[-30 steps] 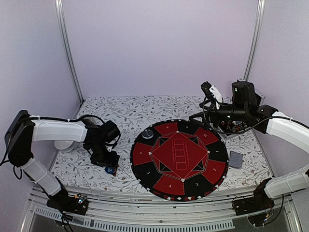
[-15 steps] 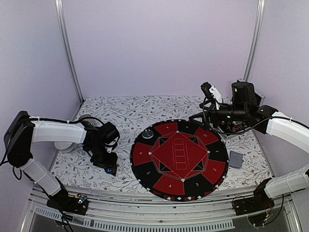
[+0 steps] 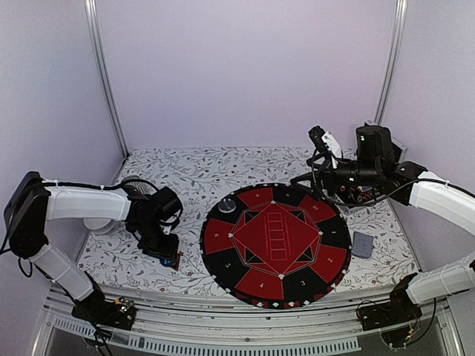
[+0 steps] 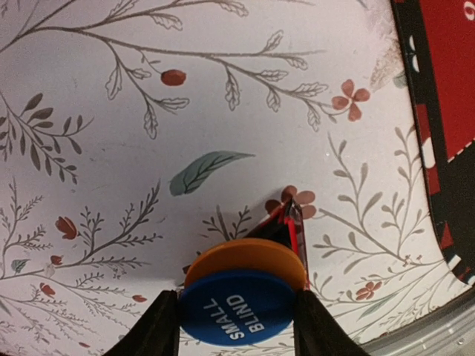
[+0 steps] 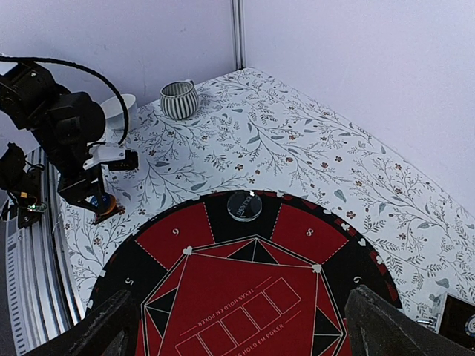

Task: Distribute texas hold em gaming equipment
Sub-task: Pick up the small blind button from the center of the board.

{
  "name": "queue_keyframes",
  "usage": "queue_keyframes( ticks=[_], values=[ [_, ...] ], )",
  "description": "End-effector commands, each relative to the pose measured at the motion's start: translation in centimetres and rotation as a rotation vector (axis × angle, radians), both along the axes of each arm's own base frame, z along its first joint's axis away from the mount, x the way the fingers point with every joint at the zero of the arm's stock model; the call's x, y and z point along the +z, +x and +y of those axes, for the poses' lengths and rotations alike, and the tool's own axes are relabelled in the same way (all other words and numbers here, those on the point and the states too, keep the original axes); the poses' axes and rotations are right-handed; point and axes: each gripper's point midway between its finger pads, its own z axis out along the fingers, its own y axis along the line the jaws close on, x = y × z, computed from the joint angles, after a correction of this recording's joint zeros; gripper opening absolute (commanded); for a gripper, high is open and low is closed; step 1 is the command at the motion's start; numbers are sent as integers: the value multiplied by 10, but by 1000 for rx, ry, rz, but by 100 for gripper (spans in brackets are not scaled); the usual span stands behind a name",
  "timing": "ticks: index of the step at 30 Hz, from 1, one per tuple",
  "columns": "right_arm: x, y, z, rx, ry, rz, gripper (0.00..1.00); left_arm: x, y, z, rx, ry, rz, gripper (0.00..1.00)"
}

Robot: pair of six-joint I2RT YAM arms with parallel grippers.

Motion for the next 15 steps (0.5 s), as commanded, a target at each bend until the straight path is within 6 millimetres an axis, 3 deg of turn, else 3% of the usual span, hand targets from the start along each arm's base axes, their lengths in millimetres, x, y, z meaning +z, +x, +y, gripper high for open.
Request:
queue_keyframes(
  ticks=[1, 7, 10, 15],
  values=[
    [10, 3, -1, -8, 18, -21, 99, 10, 5, 2, -8, -2, -22, 45],
    [16, 3, 2, -2, 40, -9, 99, 27, 14, 0, -46, 6, -69, 42],
    [18, 12, 5, -36, 80, 35, 99, 38, 23, -8, -94, 2, -103, 43],
    [9, 27, 30, -73, 255, 315, 96, 68, 36, -43, -246, -21, -183, 44]
  ],
)
